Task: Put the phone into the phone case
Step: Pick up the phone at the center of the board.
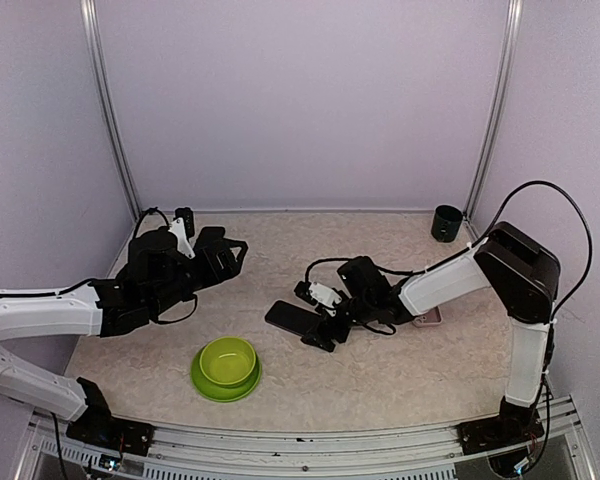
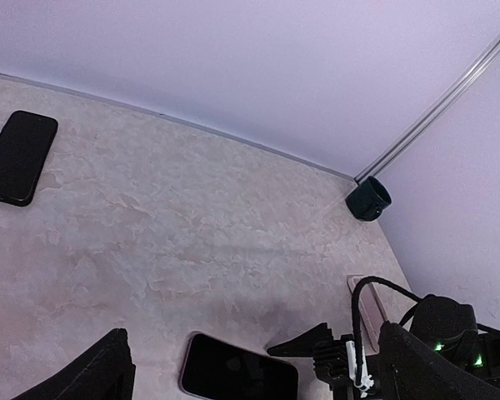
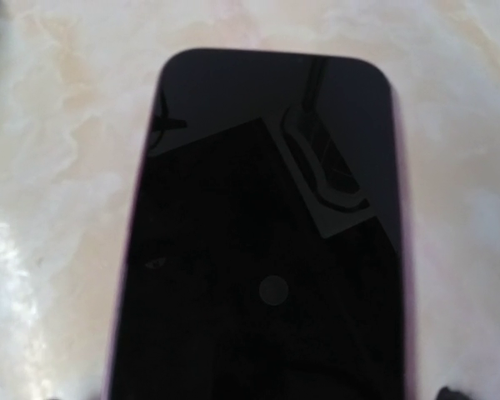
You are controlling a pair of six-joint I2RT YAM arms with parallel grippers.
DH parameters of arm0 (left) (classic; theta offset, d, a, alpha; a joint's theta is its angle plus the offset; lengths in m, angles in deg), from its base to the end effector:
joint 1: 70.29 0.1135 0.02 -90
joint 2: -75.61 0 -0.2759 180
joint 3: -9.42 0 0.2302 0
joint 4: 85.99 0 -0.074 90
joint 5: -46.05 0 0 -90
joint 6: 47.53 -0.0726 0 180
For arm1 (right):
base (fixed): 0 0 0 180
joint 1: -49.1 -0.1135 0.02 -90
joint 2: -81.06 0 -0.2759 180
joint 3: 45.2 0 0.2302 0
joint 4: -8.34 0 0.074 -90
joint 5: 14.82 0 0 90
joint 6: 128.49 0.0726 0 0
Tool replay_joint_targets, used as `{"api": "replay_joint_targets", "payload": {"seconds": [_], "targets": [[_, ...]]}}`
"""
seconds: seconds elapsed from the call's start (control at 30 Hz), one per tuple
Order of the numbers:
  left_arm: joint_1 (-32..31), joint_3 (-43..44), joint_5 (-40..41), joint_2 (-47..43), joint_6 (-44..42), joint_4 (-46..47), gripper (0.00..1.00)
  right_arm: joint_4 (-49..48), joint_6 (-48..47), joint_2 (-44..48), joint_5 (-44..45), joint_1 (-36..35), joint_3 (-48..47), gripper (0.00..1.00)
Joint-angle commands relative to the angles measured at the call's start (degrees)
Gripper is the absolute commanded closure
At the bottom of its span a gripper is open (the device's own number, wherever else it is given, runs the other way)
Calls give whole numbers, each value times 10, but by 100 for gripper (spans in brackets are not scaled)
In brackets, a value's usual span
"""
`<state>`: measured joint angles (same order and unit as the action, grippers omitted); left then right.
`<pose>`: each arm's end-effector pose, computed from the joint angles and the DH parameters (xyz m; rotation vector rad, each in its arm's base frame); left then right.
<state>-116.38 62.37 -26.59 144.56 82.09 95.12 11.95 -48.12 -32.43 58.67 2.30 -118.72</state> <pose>0.2103 -0.1872 0.2707 -0.1140 1.8859 -0.7712 0.2659 0.3133 0.1197 -1.2566 2.0286 0.6530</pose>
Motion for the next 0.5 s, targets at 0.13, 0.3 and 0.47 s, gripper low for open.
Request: {"api": "replay_joint_targets", "payload": {"seconds": [0.13, 0.3, 0.47], "targets": [[-1, -2, 19, 1, -12, 3, 1, -1, -8, -12, 4, 2, 24, 7], [-1, 0, 22, 3, -10, -1, 1, 13, -11, -29, 22, -2, 13, 14], [1, 2, 27, 0, -9, -10, 1, 16, -13, -31, 14, -6, 15, 31]]}}
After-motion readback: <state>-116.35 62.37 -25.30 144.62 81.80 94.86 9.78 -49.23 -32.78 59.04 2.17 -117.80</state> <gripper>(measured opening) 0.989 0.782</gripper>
